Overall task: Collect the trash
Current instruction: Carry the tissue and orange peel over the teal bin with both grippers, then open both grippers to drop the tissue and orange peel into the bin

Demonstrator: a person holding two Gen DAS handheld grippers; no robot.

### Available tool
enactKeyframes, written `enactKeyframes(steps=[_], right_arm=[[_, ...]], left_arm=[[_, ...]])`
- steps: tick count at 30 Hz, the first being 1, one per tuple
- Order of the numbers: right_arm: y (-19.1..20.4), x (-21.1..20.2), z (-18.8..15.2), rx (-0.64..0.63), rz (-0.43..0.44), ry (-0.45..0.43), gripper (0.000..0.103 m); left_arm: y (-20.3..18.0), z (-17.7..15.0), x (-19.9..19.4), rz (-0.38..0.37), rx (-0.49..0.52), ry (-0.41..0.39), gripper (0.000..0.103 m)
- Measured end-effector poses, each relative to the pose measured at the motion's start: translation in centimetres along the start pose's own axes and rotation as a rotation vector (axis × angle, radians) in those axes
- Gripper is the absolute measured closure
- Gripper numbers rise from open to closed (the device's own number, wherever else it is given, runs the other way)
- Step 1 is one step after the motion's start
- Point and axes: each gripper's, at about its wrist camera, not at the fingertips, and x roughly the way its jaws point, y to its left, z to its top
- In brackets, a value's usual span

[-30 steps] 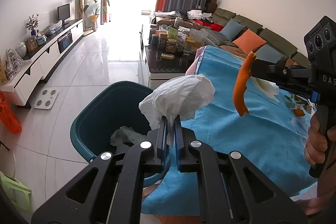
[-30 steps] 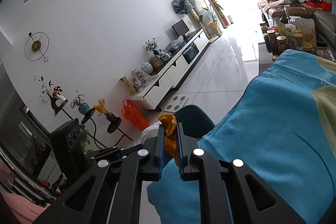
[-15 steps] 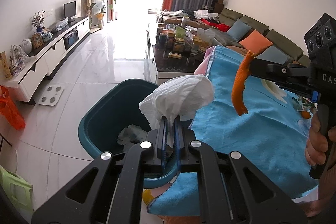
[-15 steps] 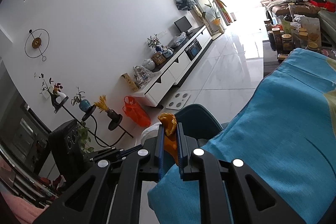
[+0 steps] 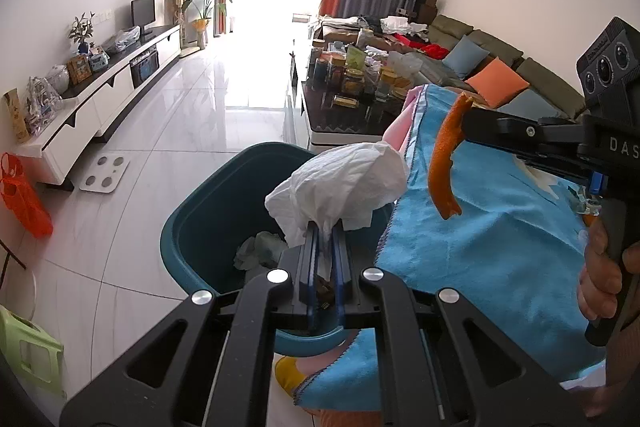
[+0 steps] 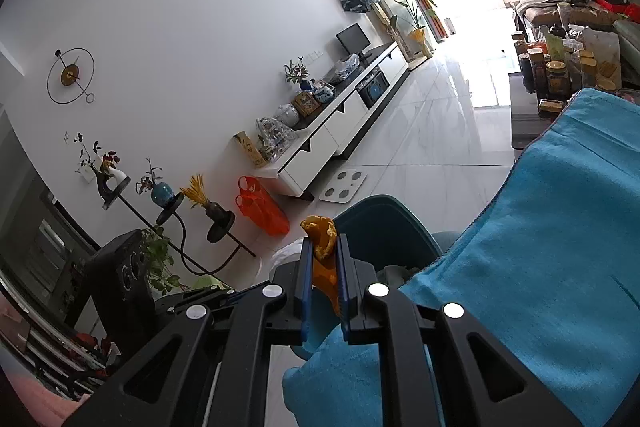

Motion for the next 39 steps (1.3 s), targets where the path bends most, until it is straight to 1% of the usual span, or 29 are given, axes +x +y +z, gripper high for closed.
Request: enactKeyframes(steps=[22,32,39], right_arm=[[0.5,3.0,0.2,-0.002,-0.009,0.028,0.093],[0.5,4.5,0.3,0.006,-0.021,0.052,0.093],[0.7,5.4,0.3,0.011,-0.034,0.071,0.092]], left_arm=[[1.9,0.0,1.6,0.022,-0.046,0.046,0.096],[2.0,0.1,2.5,0.029,-0.071,0.065,0.095],[2.7,-0.2,3.3,0.029,-0.092,0.084,0.095]])
